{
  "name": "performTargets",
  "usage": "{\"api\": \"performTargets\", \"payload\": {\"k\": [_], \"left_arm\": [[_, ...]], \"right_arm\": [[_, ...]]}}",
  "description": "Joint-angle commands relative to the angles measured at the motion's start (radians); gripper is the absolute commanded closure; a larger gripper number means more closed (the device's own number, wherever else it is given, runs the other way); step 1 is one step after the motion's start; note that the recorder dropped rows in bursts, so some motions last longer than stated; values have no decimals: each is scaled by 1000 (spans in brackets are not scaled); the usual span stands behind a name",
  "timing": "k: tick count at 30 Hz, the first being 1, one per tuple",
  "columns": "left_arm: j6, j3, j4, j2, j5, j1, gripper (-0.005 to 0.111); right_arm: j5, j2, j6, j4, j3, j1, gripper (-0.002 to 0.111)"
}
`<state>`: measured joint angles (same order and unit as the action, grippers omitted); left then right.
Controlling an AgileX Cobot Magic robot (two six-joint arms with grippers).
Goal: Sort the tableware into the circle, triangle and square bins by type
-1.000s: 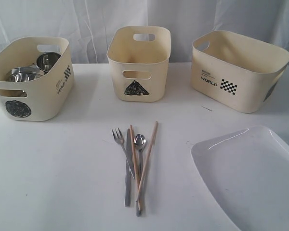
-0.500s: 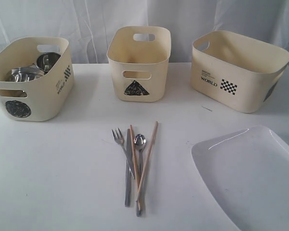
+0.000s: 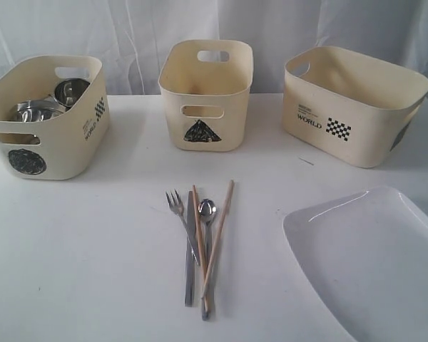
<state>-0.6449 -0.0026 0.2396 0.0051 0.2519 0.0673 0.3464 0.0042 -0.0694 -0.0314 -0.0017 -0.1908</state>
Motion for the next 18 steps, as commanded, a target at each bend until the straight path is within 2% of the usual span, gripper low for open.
{"api": "performTargets", "payload": {"k": [1,2,4,6,8,14,18], "left_arm": [[66,3,-15,-5,8,-111,107],[145,3,-15,-5,8,-134,107],[402,3,-15,-5,3,-160,107],[610,3,-70,-5,3,-178,107],[612,3,-105,-5,12,-180,107],[406,3,-104,-5,9,-180,107],[425,3,-126,-5,21,-155,107]], "right_arm": [[-4,-4,-5,-3,2,1,108],[-4,-4,-5,-3,2,1,108],[-4,-4,-5,-3,2,1,108],[-4,-4,-5,-3,2,1,108],[-4,-4,-5,-3,2,1,108],[-4,-4,-5,-3,2,1,108],[-4,-4,-5,-3,2,1,108]]}}
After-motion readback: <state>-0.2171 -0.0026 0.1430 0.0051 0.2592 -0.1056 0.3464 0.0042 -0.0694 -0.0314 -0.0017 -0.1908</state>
